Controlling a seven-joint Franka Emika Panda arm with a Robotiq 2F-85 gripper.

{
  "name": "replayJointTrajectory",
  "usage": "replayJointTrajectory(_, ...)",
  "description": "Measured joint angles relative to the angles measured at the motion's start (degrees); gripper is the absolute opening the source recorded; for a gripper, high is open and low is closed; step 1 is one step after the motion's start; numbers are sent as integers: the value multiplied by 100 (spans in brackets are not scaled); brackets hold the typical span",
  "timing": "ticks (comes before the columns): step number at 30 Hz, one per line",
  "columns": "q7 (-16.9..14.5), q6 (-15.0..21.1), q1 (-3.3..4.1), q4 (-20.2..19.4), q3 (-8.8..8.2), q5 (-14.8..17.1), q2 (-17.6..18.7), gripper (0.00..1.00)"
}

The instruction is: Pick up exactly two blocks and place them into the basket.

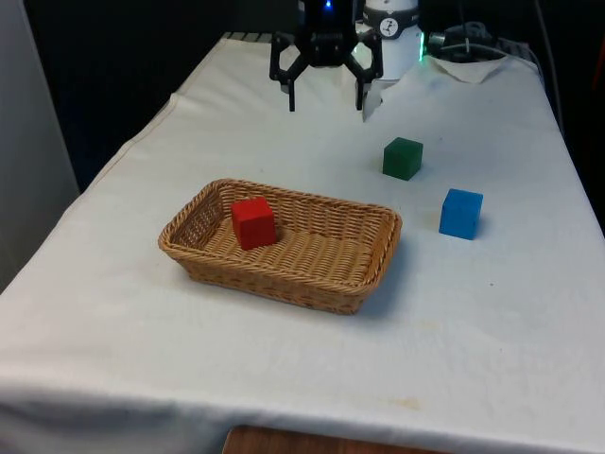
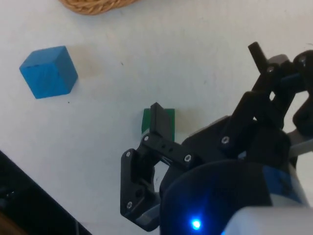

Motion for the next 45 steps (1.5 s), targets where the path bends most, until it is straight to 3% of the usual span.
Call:
replayJointTrajectory(18, 166, 34, -6, -172, 178, -17, -126, 100)
replayJointTrajectory(28, 172, 710, -40, -676, 424, 52, -338, 100)
replayJointTrajectory(35, 172, 1432, -86, -1255, 670, 74, -647, 100)
replayJointTrajectory(45, 246, 1885, -138, -1650, 894, 97, -859, 100)
